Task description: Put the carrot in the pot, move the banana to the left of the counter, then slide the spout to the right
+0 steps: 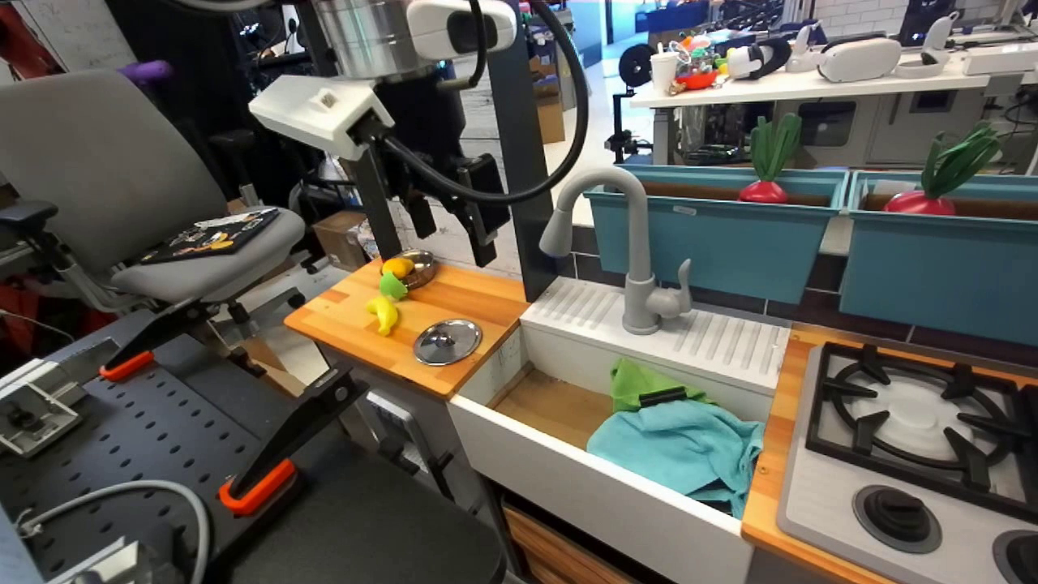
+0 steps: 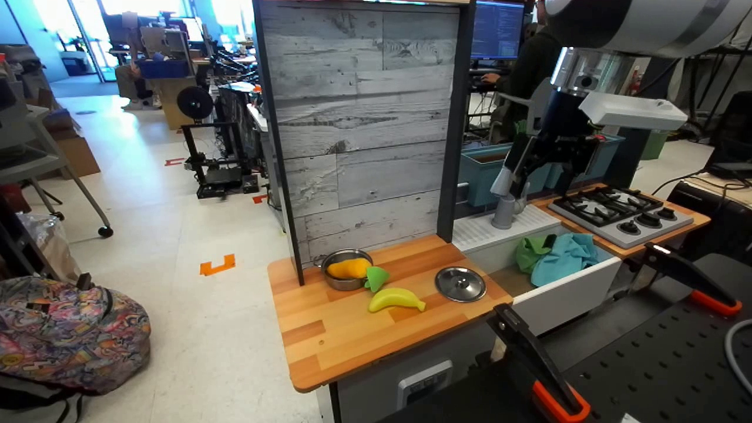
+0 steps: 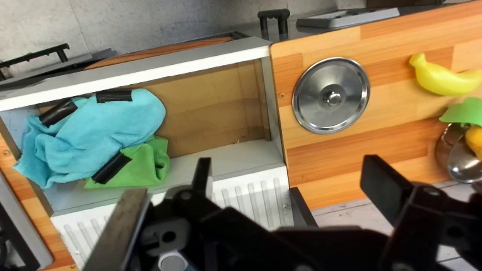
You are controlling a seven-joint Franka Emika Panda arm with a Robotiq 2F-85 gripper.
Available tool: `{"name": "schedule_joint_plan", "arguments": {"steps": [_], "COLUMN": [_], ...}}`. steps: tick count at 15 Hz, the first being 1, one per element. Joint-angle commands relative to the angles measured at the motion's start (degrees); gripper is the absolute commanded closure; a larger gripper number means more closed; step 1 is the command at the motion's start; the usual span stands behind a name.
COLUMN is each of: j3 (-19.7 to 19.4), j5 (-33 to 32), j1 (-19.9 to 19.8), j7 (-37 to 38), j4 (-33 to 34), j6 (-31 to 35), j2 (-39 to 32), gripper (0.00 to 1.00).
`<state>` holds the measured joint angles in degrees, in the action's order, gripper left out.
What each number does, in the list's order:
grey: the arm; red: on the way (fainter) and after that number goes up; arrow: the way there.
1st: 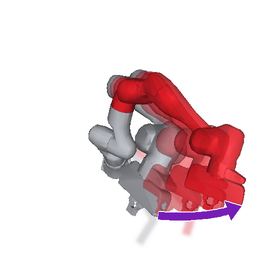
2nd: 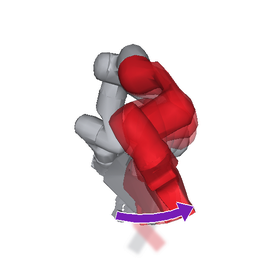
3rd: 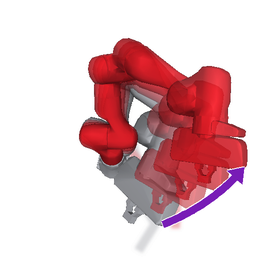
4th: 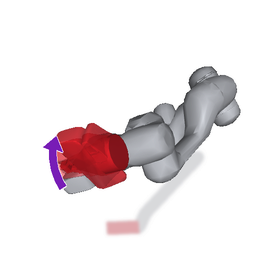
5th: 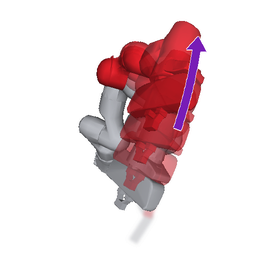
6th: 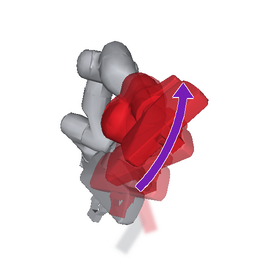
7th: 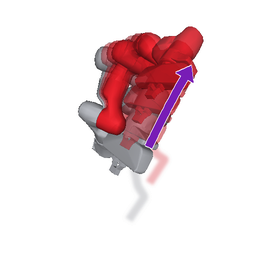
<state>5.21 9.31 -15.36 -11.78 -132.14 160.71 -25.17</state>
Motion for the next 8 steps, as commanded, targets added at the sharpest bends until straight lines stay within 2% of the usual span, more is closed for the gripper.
{"name": "schedule_joint_plan", "arguments": {"steps": [1, 8], "j3": [-0.08, -1.09], "j5": [3.08, 6.38], "j1": [-1.13, -2.57], "j7": [0.18, 1.83], "j4": [2.11, 8.58], "j6": [0.08, -1.63], "j2": [-0.17, -2.98], "gripper": [0.00, 0.00]}}
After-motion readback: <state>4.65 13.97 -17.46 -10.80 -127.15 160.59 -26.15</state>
